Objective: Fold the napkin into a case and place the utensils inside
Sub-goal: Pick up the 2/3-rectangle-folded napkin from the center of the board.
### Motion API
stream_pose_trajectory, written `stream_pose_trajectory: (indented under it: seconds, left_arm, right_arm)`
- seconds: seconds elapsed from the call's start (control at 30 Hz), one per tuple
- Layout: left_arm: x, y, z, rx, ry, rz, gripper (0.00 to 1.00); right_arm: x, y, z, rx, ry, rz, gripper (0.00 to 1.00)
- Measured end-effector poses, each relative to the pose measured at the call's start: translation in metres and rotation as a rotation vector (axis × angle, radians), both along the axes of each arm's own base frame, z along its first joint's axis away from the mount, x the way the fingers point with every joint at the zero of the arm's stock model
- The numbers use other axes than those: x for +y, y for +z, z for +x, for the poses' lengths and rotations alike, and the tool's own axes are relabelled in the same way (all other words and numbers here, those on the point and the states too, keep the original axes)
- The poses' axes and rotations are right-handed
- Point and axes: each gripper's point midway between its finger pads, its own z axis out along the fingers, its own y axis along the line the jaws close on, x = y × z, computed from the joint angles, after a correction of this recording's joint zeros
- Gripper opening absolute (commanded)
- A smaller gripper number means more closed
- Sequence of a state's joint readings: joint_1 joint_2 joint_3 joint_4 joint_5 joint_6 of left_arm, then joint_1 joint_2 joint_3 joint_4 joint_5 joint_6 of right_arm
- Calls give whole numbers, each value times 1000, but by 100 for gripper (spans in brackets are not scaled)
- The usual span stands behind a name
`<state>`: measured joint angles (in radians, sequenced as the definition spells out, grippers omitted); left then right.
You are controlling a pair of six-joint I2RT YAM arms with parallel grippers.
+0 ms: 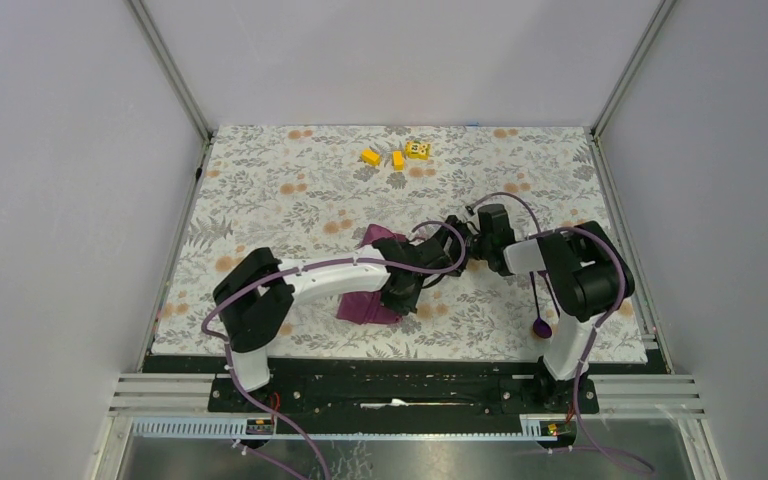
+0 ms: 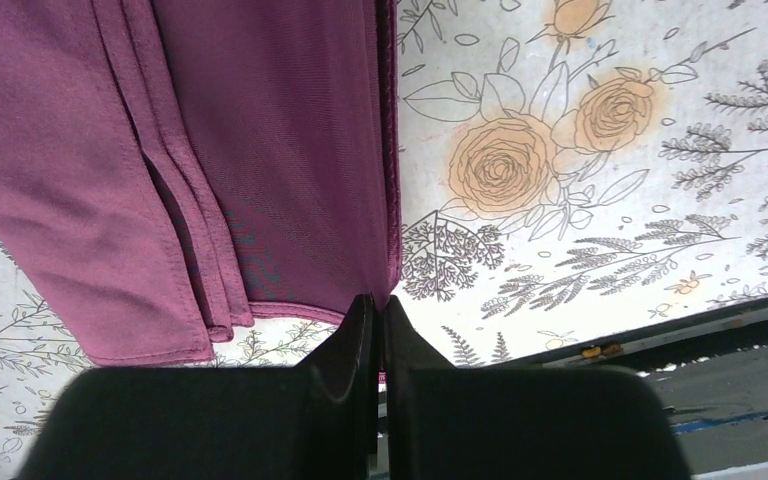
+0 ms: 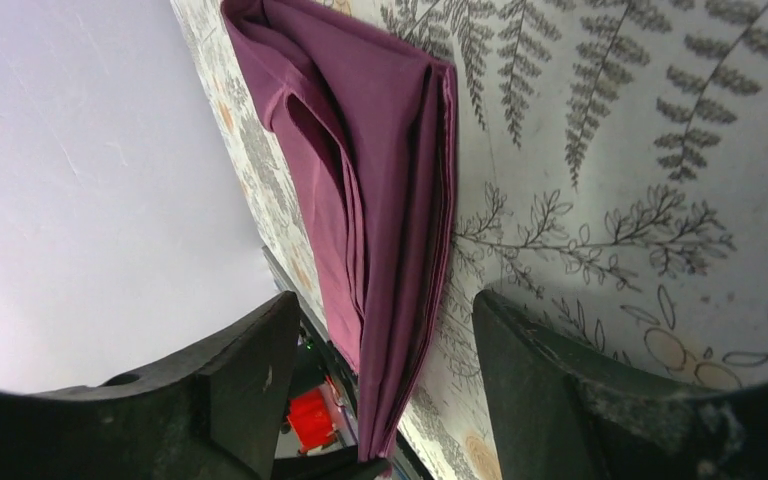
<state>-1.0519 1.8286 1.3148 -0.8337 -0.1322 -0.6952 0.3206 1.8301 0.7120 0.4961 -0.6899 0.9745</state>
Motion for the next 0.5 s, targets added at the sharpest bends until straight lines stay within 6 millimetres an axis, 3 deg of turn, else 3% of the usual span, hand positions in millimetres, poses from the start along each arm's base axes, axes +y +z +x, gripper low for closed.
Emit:
stream_pose_trajectory:
  seconds: [0.27,0.5]
  left_arm:
    - [-4,13,1,-18,-1,-44,0]
    - [-3,9,-2,-8,-4,-47,0]
  right_arm:
    - [3,-7,13,-3,-22,-2,51]
    - [2,-13,18,-5,-34,-19,40]
